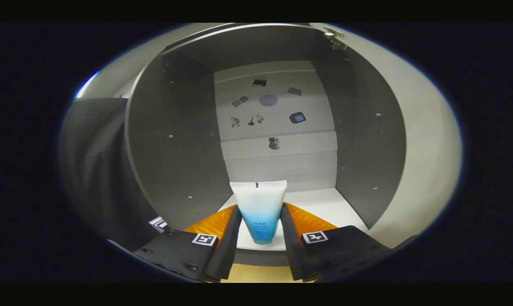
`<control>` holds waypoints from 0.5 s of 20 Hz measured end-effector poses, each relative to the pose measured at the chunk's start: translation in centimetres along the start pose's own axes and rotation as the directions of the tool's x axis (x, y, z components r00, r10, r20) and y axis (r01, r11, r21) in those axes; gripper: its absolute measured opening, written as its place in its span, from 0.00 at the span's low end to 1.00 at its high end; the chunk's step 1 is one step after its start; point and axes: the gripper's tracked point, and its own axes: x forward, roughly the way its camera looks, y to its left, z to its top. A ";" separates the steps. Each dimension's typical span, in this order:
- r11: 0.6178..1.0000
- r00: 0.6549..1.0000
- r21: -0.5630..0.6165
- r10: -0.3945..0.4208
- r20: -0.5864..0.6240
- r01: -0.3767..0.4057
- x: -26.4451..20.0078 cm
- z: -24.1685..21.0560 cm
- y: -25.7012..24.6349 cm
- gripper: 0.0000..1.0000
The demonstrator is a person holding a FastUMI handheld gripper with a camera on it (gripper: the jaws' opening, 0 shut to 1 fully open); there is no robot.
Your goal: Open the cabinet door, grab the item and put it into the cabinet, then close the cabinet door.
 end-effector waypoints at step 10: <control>0.998 0.997 0.011 -0.057 -0.042 0.058 5.4 -4.0 -1.2 0.59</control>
